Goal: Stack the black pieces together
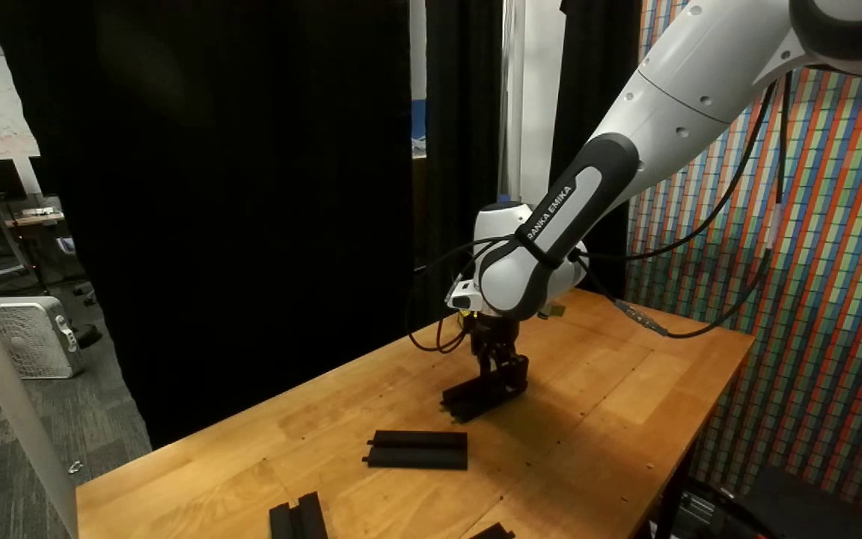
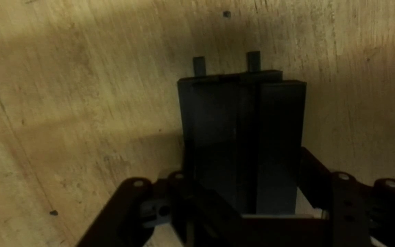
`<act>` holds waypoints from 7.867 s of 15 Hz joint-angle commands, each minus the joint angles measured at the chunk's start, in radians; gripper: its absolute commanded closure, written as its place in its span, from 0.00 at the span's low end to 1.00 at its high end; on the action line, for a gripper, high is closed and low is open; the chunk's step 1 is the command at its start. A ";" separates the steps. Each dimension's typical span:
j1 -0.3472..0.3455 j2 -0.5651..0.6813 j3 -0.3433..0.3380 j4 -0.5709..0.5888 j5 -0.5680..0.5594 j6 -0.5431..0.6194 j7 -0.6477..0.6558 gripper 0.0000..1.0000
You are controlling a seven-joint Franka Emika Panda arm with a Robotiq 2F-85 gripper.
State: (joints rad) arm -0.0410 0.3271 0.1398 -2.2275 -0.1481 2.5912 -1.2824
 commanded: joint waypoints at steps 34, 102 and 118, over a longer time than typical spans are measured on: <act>0.001 0.013 -0.016 0.032 -0.012 0.003 -0.053 0.54; 0.282 0.019 0.075 0.063 -0.105 -0.096 1.052 0.00; 0.250 0.089 0.076 0.082 -0.112 -0.037 0.948 0.25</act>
State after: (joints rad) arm 0.2205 0.4034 0.2139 -2.1616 -0.2557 2.5290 -0.3078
